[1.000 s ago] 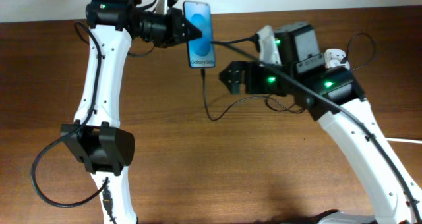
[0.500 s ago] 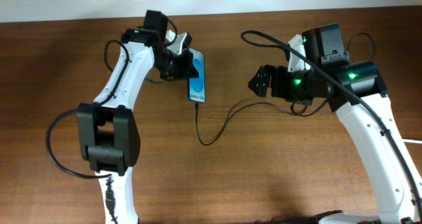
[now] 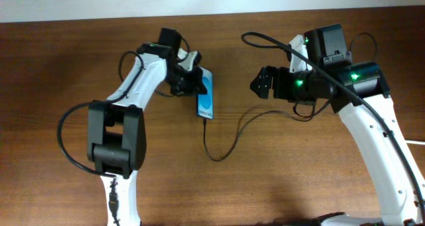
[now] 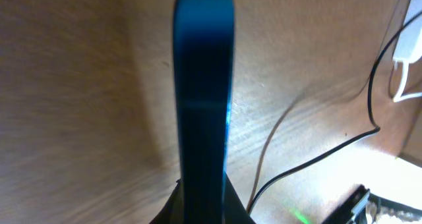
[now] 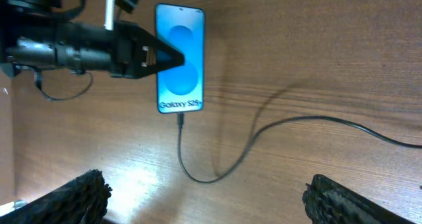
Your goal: Plug charger to phone and switch on socket
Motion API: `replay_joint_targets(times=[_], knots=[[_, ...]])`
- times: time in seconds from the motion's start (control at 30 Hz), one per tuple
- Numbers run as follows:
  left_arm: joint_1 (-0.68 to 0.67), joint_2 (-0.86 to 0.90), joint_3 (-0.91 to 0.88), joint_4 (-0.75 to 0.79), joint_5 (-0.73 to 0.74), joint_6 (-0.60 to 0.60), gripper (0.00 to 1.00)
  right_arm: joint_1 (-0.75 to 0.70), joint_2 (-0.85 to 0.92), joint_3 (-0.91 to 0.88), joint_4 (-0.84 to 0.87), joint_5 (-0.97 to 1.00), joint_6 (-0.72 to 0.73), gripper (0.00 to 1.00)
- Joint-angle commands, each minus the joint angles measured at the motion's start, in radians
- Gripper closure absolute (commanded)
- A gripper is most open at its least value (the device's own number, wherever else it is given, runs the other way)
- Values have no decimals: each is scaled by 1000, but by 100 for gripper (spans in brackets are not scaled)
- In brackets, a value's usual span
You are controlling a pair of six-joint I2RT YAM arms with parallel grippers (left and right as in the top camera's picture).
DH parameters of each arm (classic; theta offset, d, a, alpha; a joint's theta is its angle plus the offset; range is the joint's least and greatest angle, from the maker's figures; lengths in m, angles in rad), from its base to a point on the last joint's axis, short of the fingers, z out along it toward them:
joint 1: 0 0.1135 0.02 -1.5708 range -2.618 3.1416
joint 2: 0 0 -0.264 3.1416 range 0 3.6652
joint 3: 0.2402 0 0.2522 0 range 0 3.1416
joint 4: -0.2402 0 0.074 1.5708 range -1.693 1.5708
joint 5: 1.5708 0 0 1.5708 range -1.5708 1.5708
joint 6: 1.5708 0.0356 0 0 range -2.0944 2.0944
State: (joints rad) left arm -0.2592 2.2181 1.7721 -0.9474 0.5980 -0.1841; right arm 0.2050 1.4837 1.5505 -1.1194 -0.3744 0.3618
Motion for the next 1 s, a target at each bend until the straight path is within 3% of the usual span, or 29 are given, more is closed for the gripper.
replay_joint_targets(times=[0.0, 0.07, 0.17, 0.43, 0.5, 0.57, 0.67, 0.7, 0.83, 0.9, 0.97], knots=[[-7, -6, -19, 33, 69, -9, 100, -3, -11, 10, -1, 12, -13, 1], [-9, 4, -19, 35, 72, -9, 100, -3, -11, 9, -1, 12, -13, 1], [-27, 63, -19, 42, 192, -8, 100, -3, -11, 7, -1, 12, -14, 1], [-37, 125, -19, 59, 190, -1, 97, -3, -11, 7, -6, 13, -14, 1], [-37, 125, -19, 61, 126, -1, 83, -3, -11, 7, -7, 19, -14, 1], [-37, 125, -19, 60, 63, -1, 80, -3, -11, 7, -12, 50, -13, 2], [-37, 125, -19, 54, -26, -1, 43, -5, -10, 7, -31, 107, -13, 2], [-37, 125, -19, 49, -70, -1, 36, -5, -6, 7, -37, 139, -12, 2], [-32, 125, -17, 41, -167, -1, 20, -10, 34, 7, -52, 245, -13, 2], [-14, 122, -2, 21, -192, -1, 0, -48, 63, 7, -55, 274, -10, 2], [14, 108, 36, -26, -230, -1, 0, -119, 81, 7, -48, 286, -1, 2]])
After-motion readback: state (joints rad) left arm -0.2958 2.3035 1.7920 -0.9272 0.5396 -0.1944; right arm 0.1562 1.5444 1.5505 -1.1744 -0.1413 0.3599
